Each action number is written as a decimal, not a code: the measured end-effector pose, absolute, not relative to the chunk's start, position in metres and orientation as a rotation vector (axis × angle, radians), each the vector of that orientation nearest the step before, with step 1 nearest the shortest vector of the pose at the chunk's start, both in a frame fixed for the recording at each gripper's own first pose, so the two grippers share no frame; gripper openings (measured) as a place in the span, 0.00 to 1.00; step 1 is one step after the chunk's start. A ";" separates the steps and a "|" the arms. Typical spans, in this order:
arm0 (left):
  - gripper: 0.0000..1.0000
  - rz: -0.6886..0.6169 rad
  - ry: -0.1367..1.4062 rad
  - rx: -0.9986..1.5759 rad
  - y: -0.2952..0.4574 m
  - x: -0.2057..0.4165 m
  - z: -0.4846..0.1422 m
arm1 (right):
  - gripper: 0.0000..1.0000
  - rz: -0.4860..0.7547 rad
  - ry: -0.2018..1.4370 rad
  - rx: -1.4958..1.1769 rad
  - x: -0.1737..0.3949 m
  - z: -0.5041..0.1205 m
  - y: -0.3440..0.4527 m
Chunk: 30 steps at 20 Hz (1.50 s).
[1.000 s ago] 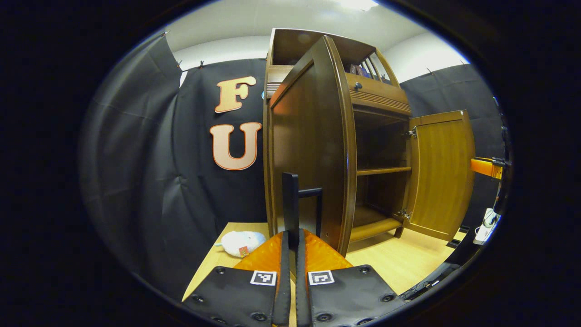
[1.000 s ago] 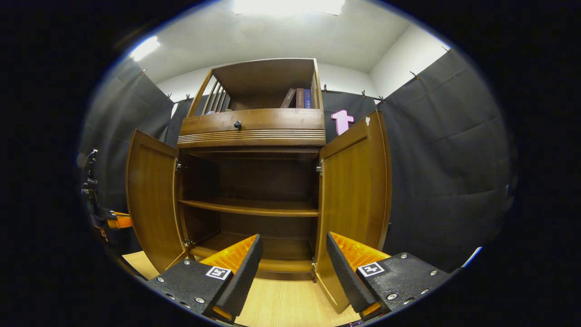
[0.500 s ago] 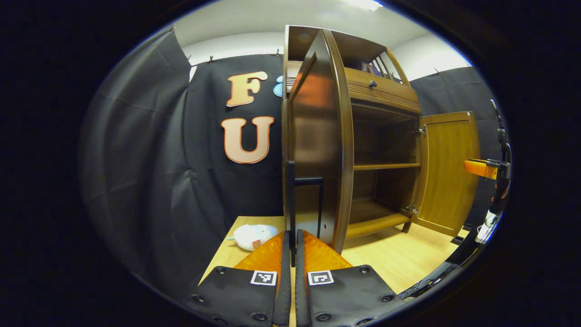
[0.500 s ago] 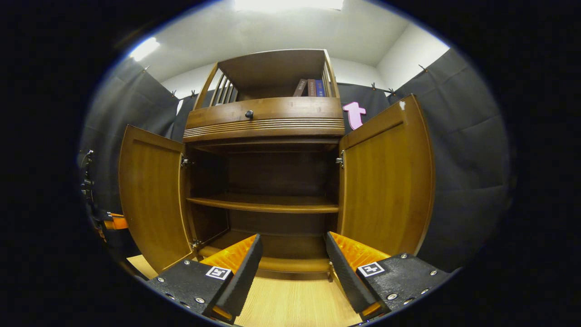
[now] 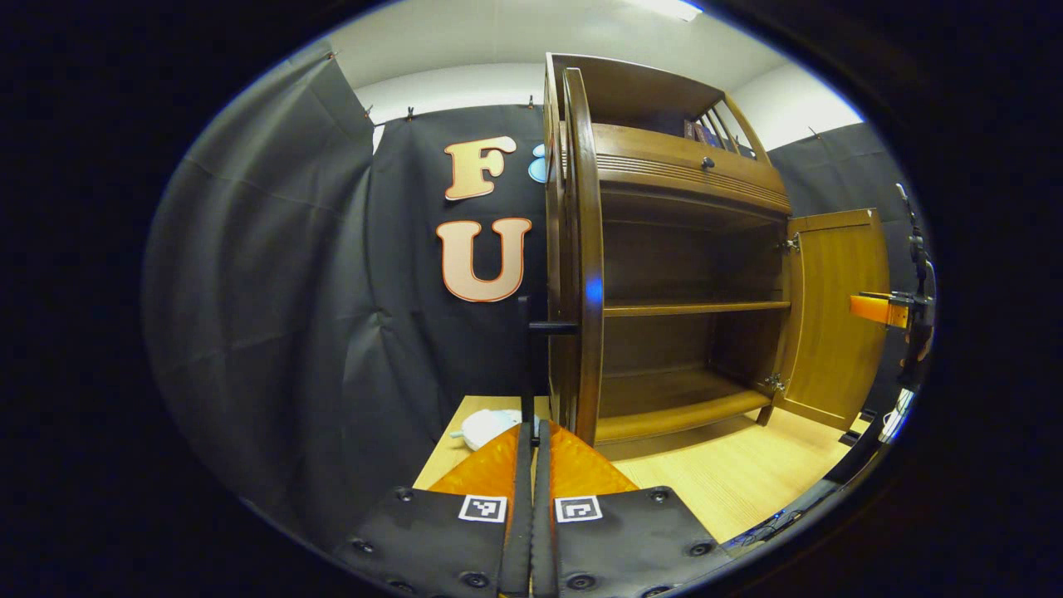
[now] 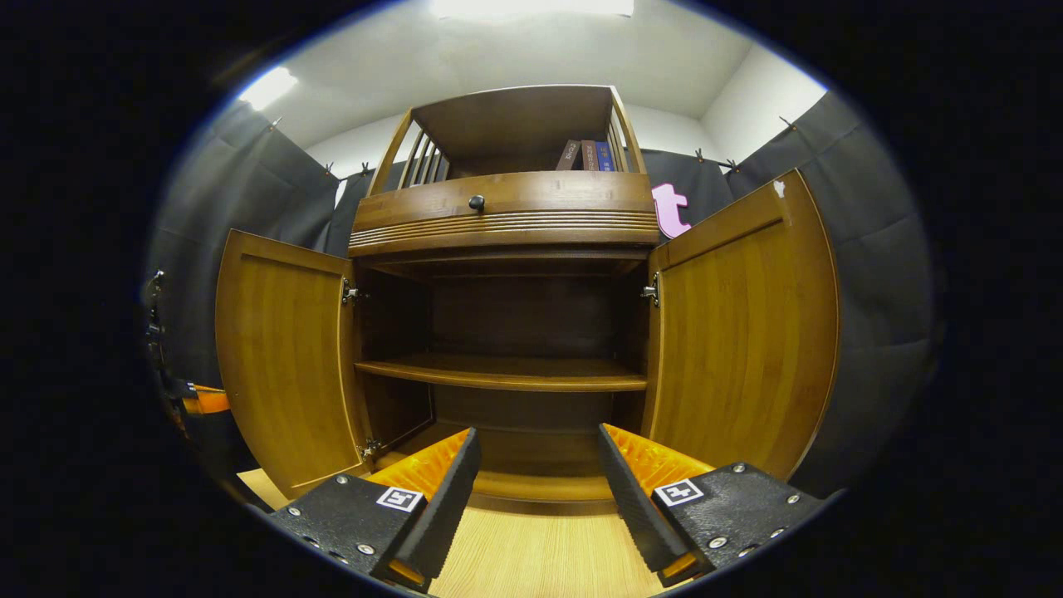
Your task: Open the right door of the double-door shoe cabinet with the right hand, and open the left door with the left hand.
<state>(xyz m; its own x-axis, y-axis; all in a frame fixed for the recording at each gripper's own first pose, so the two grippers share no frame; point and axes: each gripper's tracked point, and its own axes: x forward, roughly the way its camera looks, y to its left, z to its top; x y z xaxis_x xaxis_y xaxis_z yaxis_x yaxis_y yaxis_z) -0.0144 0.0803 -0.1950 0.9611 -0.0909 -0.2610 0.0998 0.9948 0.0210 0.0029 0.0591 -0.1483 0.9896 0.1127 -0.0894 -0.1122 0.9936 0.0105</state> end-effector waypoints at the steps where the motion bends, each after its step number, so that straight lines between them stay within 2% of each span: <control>1: 0.08 -0.095 0.256 0.026 0.078 -0.019 -0.189 | 0.86 0.114 0.095 0.007 0.003 -0.149 0.058; 13: 0.07 -0.118 0.214 -0.102 -0.008 -0.021 -0.114 | 0.86 0.090 0.075 0.012 -0.006 -0.118 0.021; 16: 0.12 -0.064 0.175 -0.116 -0.006 -0.007 -0.102 | 0.86 0.081 0.069 0.001 -0.005 -0.112 0.013; 17: 0.19 -0.034 0.142 -0.097 0.000 -0.003 -0.092 | 0.86 0.081 0.069 0.004 -0.003 -0.111 0.012; 18: 0.19 -0.011 0.118 -0.080 0.001 0.003 -0.084 | 0.86 0.081 0.068 0.007 -0.001 -0.109 0.010; 20: 0.30 0.009 0.092 -0.067 -0.004 0.009 -0.074 | 0.87 0.081 0.069 0.011 0.003 -0.108 0.008; 21: 0.34 0.016 0.083 -0.049 -0.005 0.012 -0.071 | 0.92 0.080 0.064 0.011 0.005 -0.105 0.007; 22: 0.38 0.029 0.078 -0.029 -0.004 0.012 -0.069 | 0.82 0.081 0.060 0.010 0.008 -0.102 0.007; 24: 0.43 0.038 0.066 0.017 -0.007 0.018 -0.064 | 0.93 0.074 0.044 0.007 0.013 -0.095 0.004; 27: 0.73 0.030 0.074 0.042 -0.016 0.029 -0.064 | 0.98 0.043 0.030 0.000 0.019 -0.089 -0.003; 28: 0.77 0.013 0.082 0.029 -0.021 0.030 -0.068 | 0.92 0.036 0.032 -0.002 0.020 -0.089 -0.006; 30: 0.89 -0.012 0.090 0.011 -0.027 0.033 -0.069 | 0.92 0.027 0.035 -0.008 0.020 -0.088 -0.006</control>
